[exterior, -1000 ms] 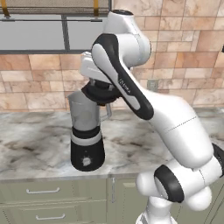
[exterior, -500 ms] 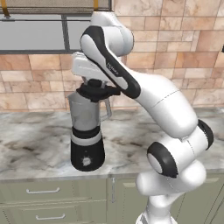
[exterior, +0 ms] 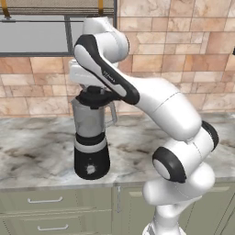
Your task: Grab the lemon and garlic from the fridge, place them in the blender, close the lid, and turn on the blender to create a marinade.
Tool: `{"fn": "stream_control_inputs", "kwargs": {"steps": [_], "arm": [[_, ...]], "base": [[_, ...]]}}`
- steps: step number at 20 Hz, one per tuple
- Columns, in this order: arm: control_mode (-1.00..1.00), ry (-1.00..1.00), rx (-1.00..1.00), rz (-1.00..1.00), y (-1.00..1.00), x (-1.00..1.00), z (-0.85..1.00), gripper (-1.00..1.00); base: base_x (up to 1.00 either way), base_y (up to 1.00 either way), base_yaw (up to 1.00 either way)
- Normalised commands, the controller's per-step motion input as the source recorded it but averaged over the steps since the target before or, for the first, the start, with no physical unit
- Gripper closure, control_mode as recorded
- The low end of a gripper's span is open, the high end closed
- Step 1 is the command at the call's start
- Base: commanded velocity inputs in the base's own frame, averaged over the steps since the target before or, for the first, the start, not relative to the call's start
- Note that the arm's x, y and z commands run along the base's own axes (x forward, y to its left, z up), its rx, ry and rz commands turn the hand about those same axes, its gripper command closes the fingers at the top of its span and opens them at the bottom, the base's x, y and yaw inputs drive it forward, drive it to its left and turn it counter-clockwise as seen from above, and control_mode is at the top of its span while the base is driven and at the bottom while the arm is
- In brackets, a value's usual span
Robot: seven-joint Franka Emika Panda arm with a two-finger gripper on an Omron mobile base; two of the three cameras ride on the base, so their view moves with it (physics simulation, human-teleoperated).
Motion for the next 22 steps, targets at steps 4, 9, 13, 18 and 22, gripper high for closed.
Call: {"fn": "stream_control_inputs", "kwargs": {"steps": [4, 9, 13, 18, 22], "arm": [[-1.0, -0.09, -0.04, 0.0, 0.23, 0.25, -0.24, 1.0], [-1.0, -0.08, -0.04, 0.0, 0.16, 0.39, -0.22, 1.0], [-1.0, -0.04, -0.03, 0.0, 0.19, 0.49, -0.13, 1.0], [-1.0, -0.06, -0.03, 0.0, 0.2, 0.32, -0.26, 1.0], [-1.0, -0.1, -0.01, 0.06, 0.05, -0.01, -0.43, 1.0]], "base": [[0.0, 0.0, 0.0], [0.0, 0.0, 0.0], [0.0, 0.0, 0.0], [0.0, 0.0, 0.0], [0.0, 0.0, 0.0]]}}
